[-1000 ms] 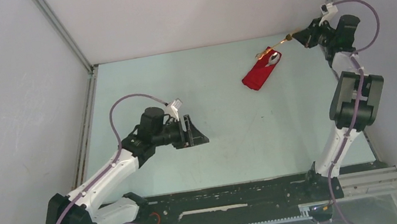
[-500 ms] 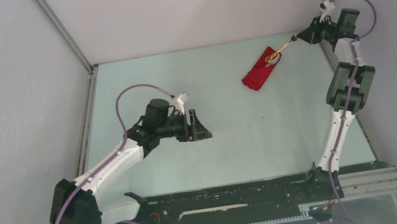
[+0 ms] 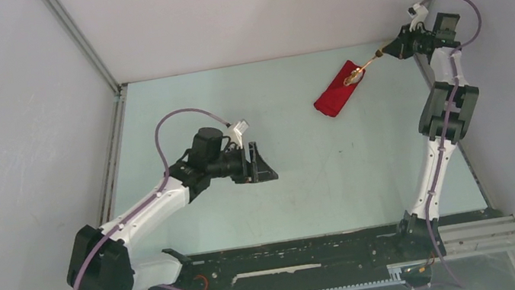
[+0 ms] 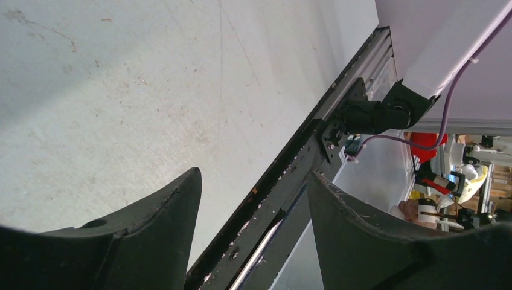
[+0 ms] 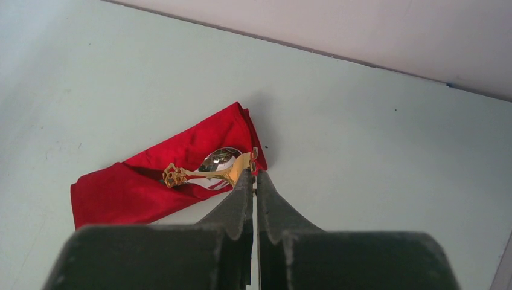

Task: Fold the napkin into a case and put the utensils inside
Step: Insert the fork into the folded napkin.

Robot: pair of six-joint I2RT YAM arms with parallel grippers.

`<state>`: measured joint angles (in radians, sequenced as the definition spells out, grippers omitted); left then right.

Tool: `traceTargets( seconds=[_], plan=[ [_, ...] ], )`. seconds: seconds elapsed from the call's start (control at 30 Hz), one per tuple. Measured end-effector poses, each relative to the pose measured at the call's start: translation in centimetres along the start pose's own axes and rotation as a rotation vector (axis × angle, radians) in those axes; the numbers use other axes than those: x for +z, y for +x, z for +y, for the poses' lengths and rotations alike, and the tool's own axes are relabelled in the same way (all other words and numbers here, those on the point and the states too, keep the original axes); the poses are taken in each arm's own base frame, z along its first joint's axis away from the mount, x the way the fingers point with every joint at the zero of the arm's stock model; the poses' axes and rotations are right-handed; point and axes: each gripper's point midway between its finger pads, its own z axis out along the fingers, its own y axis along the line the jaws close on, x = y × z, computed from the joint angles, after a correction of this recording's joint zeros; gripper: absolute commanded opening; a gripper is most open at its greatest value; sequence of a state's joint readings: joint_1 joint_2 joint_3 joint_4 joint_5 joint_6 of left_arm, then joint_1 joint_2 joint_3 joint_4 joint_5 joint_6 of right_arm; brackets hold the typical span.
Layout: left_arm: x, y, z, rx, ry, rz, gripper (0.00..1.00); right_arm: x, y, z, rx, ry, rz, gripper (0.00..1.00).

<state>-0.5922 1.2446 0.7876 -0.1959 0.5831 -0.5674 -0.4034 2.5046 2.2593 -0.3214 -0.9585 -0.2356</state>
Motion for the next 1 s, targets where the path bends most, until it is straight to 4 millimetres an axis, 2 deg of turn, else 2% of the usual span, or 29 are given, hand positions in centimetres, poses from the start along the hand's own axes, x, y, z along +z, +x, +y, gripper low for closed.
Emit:
traceTargets(
  seconds=[0.23,0.4,1.0],
  plan=[
    [0.1,0.1,-0.4,0.007,0.015,0.006,0.69,1.2,1.2,0.4,0.012,-0.017,0.03,0.0],
    [0.2,0.3,-0.5,0.007,0.023,0.013,0.69,2.0,1.1,1.3,-0.002,-0.043,0.039,0.0],
    [0.2,0.3,-0.7,0.009,0.035,0.017,0.69,2.0,2.1,2.9,0.02,-0.127,0.081,0.0]
  ],
)
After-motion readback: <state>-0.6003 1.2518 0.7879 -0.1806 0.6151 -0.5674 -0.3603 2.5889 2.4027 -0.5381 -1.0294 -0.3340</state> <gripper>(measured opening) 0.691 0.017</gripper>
